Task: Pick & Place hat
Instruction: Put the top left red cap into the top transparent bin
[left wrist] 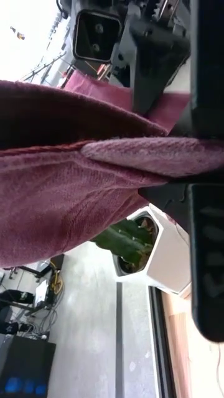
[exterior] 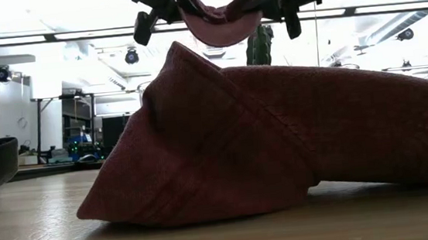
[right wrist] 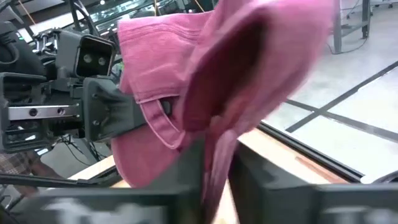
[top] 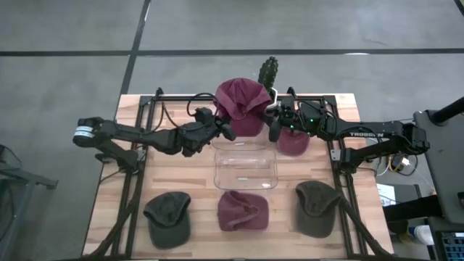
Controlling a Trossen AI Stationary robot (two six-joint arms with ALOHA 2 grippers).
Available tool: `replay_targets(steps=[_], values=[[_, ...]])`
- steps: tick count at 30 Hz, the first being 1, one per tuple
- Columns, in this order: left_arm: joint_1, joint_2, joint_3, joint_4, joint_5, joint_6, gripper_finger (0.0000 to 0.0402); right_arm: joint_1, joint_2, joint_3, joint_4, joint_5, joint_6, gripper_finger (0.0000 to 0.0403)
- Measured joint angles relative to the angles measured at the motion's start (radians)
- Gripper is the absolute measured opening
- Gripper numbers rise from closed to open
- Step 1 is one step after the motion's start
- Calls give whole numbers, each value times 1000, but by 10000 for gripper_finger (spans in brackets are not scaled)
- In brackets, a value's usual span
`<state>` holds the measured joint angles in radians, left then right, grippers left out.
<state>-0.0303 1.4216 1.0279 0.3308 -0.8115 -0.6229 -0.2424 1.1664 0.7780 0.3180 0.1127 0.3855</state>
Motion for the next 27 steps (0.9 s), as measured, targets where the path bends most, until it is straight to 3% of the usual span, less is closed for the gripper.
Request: replay_targets(steps=[7,16,22,27], values=[[-2,-1,-1,-18,30,1,41,-1,0,0,0,-3,1,13],[0,-15,-1,-56,155,85,76,-3,0,0,-8,-5,0,10],[0,-95,0,-324,197,252,89,-17,-23,0,-53,-15,2,10],[1,-184,-1,-589,189,281,89,-38,-52,19,-168,-12,5,9]])
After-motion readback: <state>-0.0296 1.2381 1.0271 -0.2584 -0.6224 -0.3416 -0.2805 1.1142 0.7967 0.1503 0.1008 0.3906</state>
